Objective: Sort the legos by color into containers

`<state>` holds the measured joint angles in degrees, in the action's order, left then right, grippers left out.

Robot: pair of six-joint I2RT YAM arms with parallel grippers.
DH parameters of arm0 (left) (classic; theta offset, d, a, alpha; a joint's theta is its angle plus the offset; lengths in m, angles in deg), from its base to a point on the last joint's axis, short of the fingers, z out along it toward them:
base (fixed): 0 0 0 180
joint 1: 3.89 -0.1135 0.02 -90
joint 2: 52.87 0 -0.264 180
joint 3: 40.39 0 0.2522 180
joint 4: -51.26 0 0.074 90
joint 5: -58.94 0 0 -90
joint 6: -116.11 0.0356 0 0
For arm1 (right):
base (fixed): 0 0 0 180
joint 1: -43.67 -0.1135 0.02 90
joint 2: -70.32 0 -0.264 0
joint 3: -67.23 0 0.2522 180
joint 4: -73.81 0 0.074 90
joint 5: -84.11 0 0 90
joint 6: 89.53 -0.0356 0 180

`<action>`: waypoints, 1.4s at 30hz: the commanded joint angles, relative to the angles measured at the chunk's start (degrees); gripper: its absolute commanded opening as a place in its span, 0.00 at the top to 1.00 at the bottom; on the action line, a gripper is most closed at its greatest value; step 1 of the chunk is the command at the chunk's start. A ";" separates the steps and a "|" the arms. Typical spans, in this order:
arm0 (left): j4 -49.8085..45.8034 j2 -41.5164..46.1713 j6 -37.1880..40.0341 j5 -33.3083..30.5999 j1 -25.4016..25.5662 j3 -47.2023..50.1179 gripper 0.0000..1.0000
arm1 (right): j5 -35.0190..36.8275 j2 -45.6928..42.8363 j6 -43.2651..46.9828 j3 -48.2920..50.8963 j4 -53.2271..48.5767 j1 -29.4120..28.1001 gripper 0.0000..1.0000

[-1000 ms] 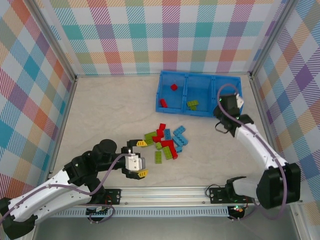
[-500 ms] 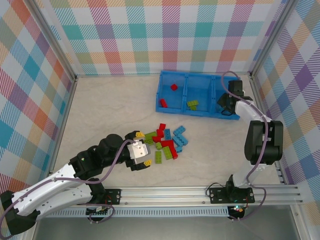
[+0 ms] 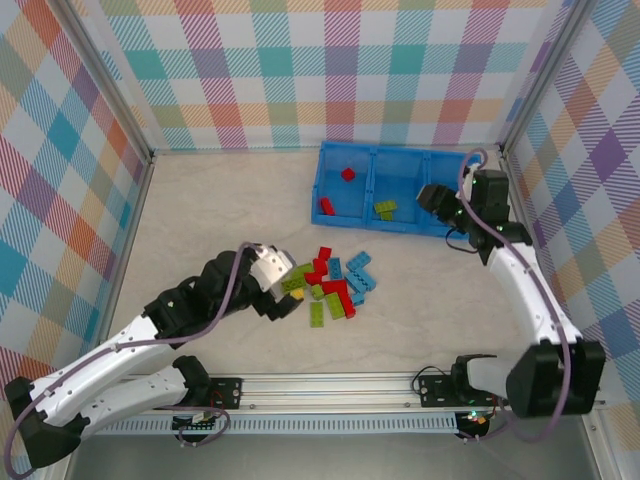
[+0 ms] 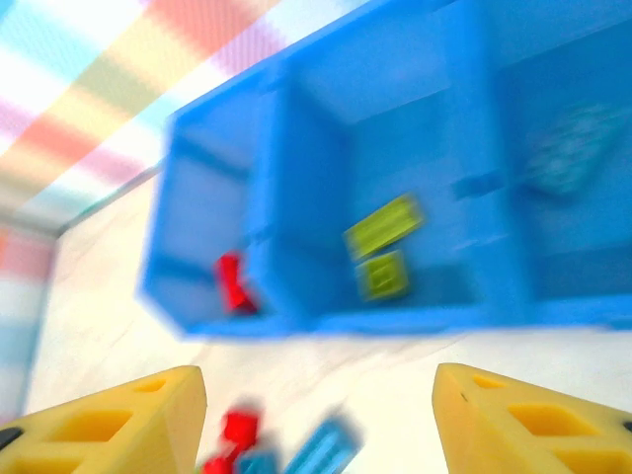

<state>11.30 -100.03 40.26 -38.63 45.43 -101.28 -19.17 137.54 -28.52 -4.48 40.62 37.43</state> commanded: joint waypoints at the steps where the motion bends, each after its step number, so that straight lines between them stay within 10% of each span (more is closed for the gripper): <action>1: -3.95 -2.38 -17.85 -8.59 -0.48 -6.06 0.02 | -10.51 -2.76 3.21 1.97 -7.21 -6.44 0.37; 13: -3.42 -20.56 -44.41 -10.06 -7.10 -3.26 0.13 | -5.30 -3.07 -1.23 7.00 -14.18 -33.22 0.30; 20: -2.15 -31.50 -52.46 -6.35 -10.03 -4.19 0.14 | -3.16 -4.13 -1.72 7.62 -13.99 -34.14 0.29; 29: 1.24 -36.18 -54.39 -5.37 -10.91 -0.89 0.55 | -2.10 -7.19 -2.87 9.63 -11.69 -34.14 0.26; 42: 4.78 -39.45 -54.58 -3.78 -11.63 2.69 0.72 | -2.01 -5.80 -3.26 8.67 -11.87 -34.18 0.26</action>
<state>14.82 -138.67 -13.62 -42.46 34.59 -99.86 -21.42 131.36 -30.84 4.74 27.86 3.51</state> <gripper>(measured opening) 0.281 0.739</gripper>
